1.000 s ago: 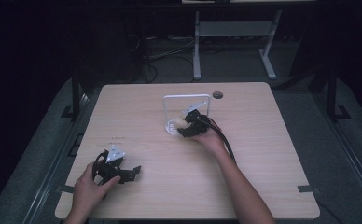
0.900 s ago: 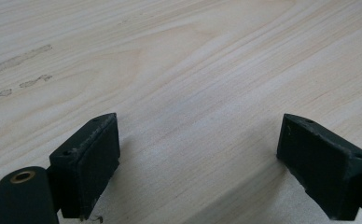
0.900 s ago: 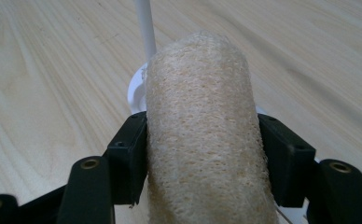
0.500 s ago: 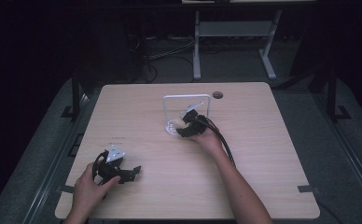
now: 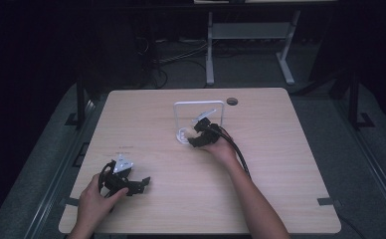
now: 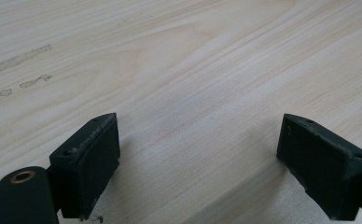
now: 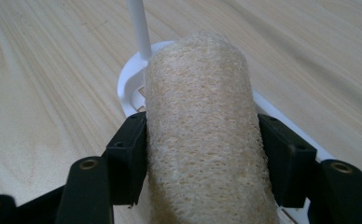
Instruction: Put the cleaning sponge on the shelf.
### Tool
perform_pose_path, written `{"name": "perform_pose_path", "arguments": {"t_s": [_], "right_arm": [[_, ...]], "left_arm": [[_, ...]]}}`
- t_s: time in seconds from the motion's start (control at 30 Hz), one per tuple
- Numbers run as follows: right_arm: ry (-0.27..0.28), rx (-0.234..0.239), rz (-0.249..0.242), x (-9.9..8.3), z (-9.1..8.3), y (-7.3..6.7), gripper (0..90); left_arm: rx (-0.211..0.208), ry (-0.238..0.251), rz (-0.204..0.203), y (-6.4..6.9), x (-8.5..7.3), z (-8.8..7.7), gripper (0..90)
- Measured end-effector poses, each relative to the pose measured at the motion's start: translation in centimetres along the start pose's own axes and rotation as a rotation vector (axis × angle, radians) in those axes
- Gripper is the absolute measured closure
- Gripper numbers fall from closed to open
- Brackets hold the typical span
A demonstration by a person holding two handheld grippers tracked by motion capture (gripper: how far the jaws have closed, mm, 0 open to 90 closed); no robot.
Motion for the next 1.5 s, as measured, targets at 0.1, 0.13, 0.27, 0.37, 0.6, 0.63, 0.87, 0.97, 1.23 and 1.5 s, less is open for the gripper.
{"name": "perform_pose_path", "arguments": {"t_s": [0.1, 0.13, 0.27, 0.37, 0.6, 0.63, 0.87, 0.97, 1.23, 1.5], "right_arm": [[-0.003, -0.002, -0.004, 0.0, 0.0, 0.1, 38.0], [-0.002, 0.000, -0.001, 0.0, 0.0, 0.0, 37.7], [0.000, 0.004, 0.001, 0.0, 0.0, 0.0, 36.1], [0.007, 0.003, -0.001, 0.2, -0.3, 0.0, 35.5], [0.028, -0.004, -0.005, 0.9, -1.2, 0.0, 34.7], [0.032, -0.004, -0.003, 1.1, -1.5, -0.1, 34.7], [0.063, -0.005, -0.035, 2.2, -2.9, -0.5, 34.7], [0.072, 0.001, -0.034, 2.6, -3.6, -0.9, 34.8], [0.101, 0.023, -0.049, 2.9, -5.7, -2.1, 46.4], [0.098, 0.043, -0.046, 1.5, -6.3, -2.9, 65.2]], "left_arm": [[0.000, 0.000, 0.000, 0.0, 0.0, 0.0, 12.6], [0.000, 0.000, 0.000, 0.0, 0.0, 0.0, 12.6], [0.000, 0.000, 0.000, 0.0, 0.0, 0.0, 12.6], [0.000, 0.000, -0.001, 0.0, 0.0, 0.0, 12.6], [0.000, -0.001, 0.002, 0.0, 0.0, 0.0, 12.6], [0.001, 0.000, 0.001, 0.0, 0.0, 0.0, 12.6], [0.001, -0.001, 0.001, 0.0, 0.0, 0.0, 12.6], [0.000, -0.001, 0.002, 0.0, 0.0, 0.0, 12.6], [0.000, 0.000, 0.000, 0.0, 0.0, 0.0, 12.6], [0.000, 0.000, 0.000, 0.0, 0.0, 0.0, 12.6]]}}
Point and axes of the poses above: each handheld gripper's, and its own axes: z roughly forward along the jaws, x roughly out of its top, y roughly to its right, the point moved 9 cm from there along z, roughly forward along the jaws, and after that the axes turned 10 degrees about y, right-handed, at the moved point
